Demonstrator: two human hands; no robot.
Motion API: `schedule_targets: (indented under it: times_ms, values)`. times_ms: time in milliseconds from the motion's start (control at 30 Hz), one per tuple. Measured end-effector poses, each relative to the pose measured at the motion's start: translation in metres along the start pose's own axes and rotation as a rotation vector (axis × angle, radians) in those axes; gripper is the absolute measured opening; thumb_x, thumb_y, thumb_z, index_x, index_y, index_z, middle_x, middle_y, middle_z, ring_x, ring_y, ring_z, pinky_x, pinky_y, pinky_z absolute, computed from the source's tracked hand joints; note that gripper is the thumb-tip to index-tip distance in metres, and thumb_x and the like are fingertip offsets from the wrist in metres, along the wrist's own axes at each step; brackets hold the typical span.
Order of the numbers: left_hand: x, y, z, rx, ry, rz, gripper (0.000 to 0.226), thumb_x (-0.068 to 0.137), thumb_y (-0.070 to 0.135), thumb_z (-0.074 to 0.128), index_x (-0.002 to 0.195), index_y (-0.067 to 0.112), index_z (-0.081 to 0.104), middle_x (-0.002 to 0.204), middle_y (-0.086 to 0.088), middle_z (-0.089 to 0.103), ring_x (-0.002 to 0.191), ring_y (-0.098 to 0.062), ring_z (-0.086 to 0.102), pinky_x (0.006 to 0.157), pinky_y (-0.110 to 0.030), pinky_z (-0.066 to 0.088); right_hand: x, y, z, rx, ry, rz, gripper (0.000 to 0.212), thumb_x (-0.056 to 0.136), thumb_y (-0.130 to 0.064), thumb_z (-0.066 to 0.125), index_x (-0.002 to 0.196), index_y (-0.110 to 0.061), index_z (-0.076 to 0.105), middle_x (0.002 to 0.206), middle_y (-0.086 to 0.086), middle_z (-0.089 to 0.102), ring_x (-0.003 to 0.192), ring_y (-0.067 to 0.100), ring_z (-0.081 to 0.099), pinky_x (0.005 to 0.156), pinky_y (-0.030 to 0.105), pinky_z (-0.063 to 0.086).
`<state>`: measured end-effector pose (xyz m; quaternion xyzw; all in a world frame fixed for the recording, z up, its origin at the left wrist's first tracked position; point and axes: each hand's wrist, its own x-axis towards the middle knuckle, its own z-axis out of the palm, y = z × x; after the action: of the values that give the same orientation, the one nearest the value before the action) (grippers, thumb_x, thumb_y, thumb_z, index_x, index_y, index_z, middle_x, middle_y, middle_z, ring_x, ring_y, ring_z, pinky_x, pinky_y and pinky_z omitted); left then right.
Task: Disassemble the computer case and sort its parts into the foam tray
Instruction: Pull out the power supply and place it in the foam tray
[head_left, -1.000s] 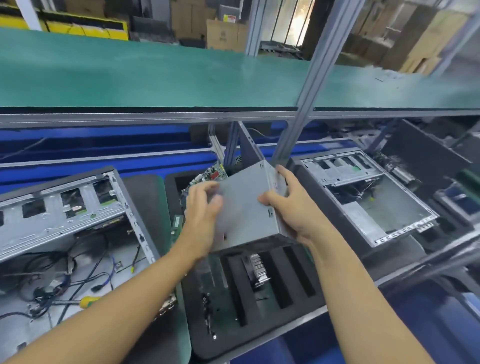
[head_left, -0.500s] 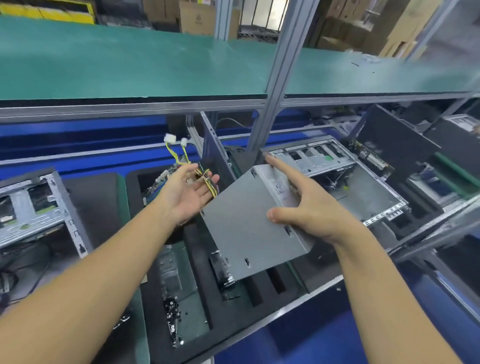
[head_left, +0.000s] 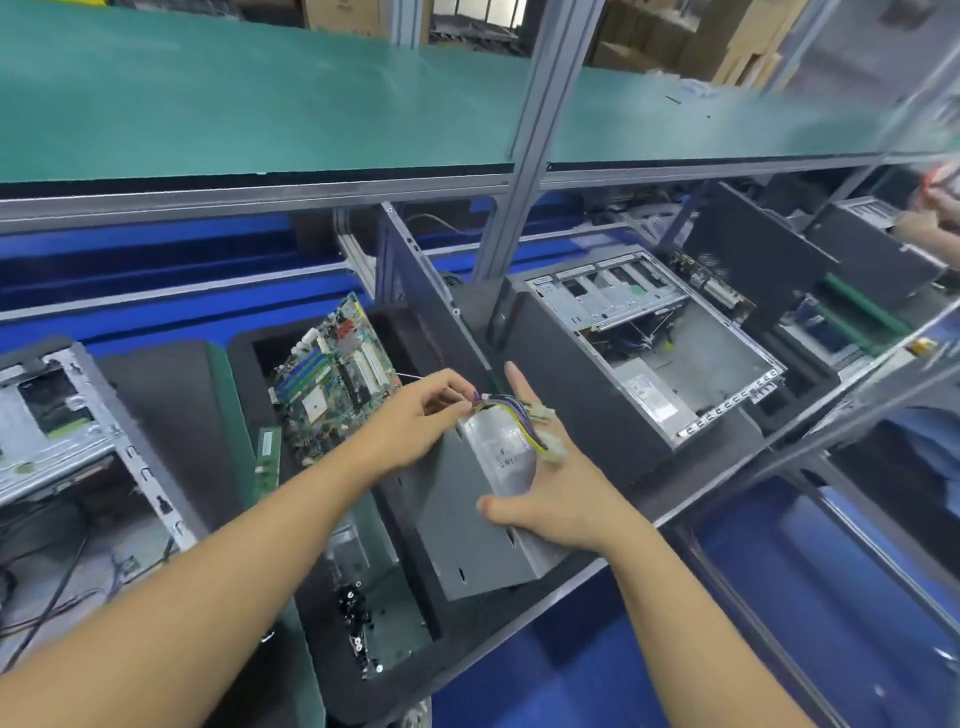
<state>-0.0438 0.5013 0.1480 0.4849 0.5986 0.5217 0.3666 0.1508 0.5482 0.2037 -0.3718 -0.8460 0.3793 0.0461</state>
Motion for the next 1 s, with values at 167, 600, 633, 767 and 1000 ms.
schedule_targets:
  times_ms: [167,600,633,767,1000]
  values:
    - [0.003,-0.027,0.002,-0.039,-0.069,-0.119,0.013,0.091,0.002,0.067,0.084,0.013,0.066,0.079,0.006,0.067,0.078,-0.009,0.058,0.076,-0.025,0.044,-0.004,0.008,0.015,-0.064,-0.048,-0.048,0.098,0.058,-0.048,0.074,0.133,-0.078,0.019,0.128,-0.022,0.039,0.101,0.018,0.063,0.085,0.037,0.053]
    - [0.003,-0.098,0.017,0.677,-0.168,-0.412,0.007,0.089,0.018,0.054,0.092,0.019,0.060,0.106,-0.007,0.066,0.101,-0.028,0.063,0.088,-0.038,0.050,-0.015,0.056,-0.013,-0.083,0.070,0.105,0.088,0.057,-0.046,0.076,0.131,-0.066,0.034,0.122,-0.030,0.045,0.101,0.007,0.061,0.095,0.043,0.050]
    - [0.001,-0.104,0.027,0.827,-0.307,-0.406,0.021,0.087,0.025,0.059,0.106,0.017,0.059,0.116,-0.008,0.060,0.108,-0.027,0.058,0.093,-0.039,0.047,-0.015,0.059,-0.016,-0.113,0.079,0.118,0.087,0.057,-0.046,0.076,0.128,-0.069,0.033,0.121,-0.031,0.043,0.097,0.006,0.061,0.090,0.040,0.051]
    - [0.002,-0.129,0.065,1.191,-0.459,-0.448,0.113,0.065,0.077,0.066,0.147,0.009,0.030,0.143,-0.011,0.041,0.136,-0.031,0.038,0.115,-0.046,0.024,-0.011,0.071,-0.021,-0.182,0.074,0.134,0.085,0.059,-0.045,0.076,0.124,-0.074,0.029,0.124,-0.029,0.039,0.091,0.008,0.064,0.075,0.027,0.044]
    - [0.005,-0.165,0.096,1.371,-0.447,-0.486,0.142,0.062,0.085,0.063,0.157,0.004,-0.006,0.152,-0.015,0.033,0.141,-0.033,0.034,0.120,-0.056,-0.003,0.009,0.080,-0.005,-0.211,0.021,0.109,0.084,0.061,-0.048,0.074,0.126,-0.074,0.028,0.127,-0.026,0.036,0.087,0.013,0.064,0.075,0.028,0.040]
